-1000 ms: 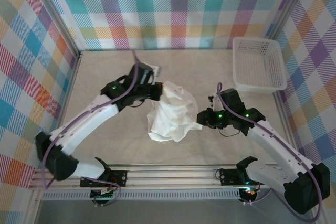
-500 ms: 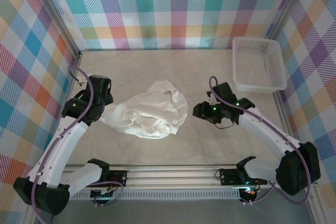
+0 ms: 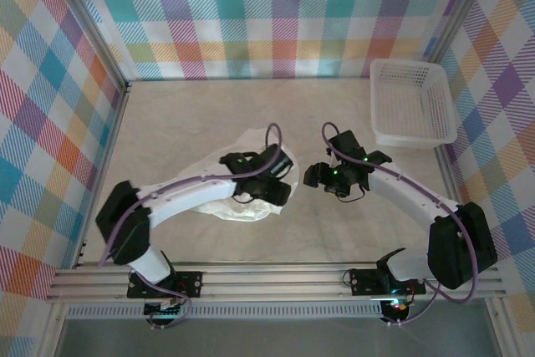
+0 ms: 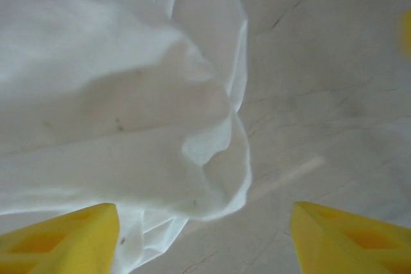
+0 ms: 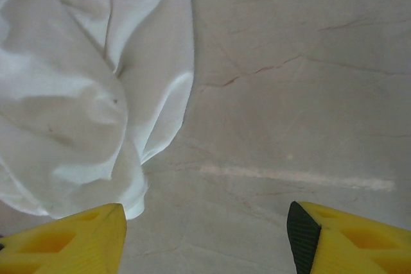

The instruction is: Fold the inside-out t-shirt

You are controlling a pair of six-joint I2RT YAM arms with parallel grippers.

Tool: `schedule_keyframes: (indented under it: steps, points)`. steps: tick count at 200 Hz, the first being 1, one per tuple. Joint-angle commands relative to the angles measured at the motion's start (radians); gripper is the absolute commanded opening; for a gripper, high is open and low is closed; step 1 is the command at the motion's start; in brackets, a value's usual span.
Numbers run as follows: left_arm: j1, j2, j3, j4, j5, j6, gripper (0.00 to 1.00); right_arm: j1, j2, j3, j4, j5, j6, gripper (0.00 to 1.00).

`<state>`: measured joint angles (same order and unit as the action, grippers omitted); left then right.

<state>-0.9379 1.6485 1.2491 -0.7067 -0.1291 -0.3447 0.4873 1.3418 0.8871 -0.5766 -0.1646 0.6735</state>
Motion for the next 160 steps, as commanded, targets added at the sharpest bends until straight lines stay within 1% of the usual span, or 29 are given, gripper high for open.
schedule_keyframes:
  steps: [1,9,16,23,25,28,34,37,39,59,82,101,119,142,152,160]
  points:
    - [0.010,0.057,0.002,-0.007,-0.114,0.029,0.77,-0.007,-0.003,0.040,-0.009,0.046,0.001,0.68]
    - [0.010,0.081,0.005,0.005,-0.162,0.033,0.79,-0.007,0.010,0.052,-0.014,0.034,-0.006,0.68]
    - [0.010,0.095,0.004,0.017,-0.199,0.040,0.77,-0.007,0.024,0.063,-0.021,0.028,-0.010,0.69]
    - [0.014,0.106,0.005,0.024,-0.221,0.046,0.67,-0.007,0.035,0.075,-0.026,0.023,-0.014,0.69]
    - [0.015,0.108,0.008,0.024,-0.223,0.047,0.62,-0.007,0.037,0.078,-0.026,0.023,-0.014,0.69]
    - [0.019,0.109,0.009,0.025,-0.223,0.047,0.49,-0.008,0.042,0.081,-0.024,0.020,-0.016,0.69]
    - [0.027,0.102,0.011,0.027,-0.209,0.049,0.18,-0.007,0.049,0.089,-0.018,0.016,-0.017,0.69]
    - [0.031,0.095,0.011,0.029,-0.199,0.045,0.06,-0.008,0.054,0.093,-0.014,0.013,-0.017,0.69]
    - [0.034,0.087,0.008,0.031,-0.190,0.043,0.00,-0.007,0.058,0.095,-0.009,0.012,-0.017,0.69]
    - [0.075,-0.049,-0.064,0.099,-0.040,0.038,0.00,-0.007,0.104,0.137,0.038,-0.013,-0.006,0.70]
    - [0.115,-0.198,-0.160,0.118,0.022,0.013,0.00,0.004,0.201,0.203,0.130,-0.073,0.007,0.71]
    - [0.132,-0.285,-0.215,0.110,0.032,-0.014,0.00,0.027,0.316,0.300,0.165,-0.093,0.017,0.72]
    - [0.141,-0.332,-0.244,0.121,0.050,-0.037,0.00,0.045,0.433,0.389,0.180,-0.088,0.041,0.73]
    - [0.150,-0.353,-0.236,0.088,0.005,-0.085,0.00,0.055,0.563,0.449,0.240,-0.094,0.104,0.73]
    - [0.162,-0.368,-0.222,0.065,-0.018,-0.108,0.00,0.065,0.617,0.480,0.246,-0.087,0.113,0.70]
    - [0.179,-0.391,-0.213,0.051,-0.034,-0.119,0.00,0.072,0.658,0.515,0.236,-0.082,0.112,0.62]
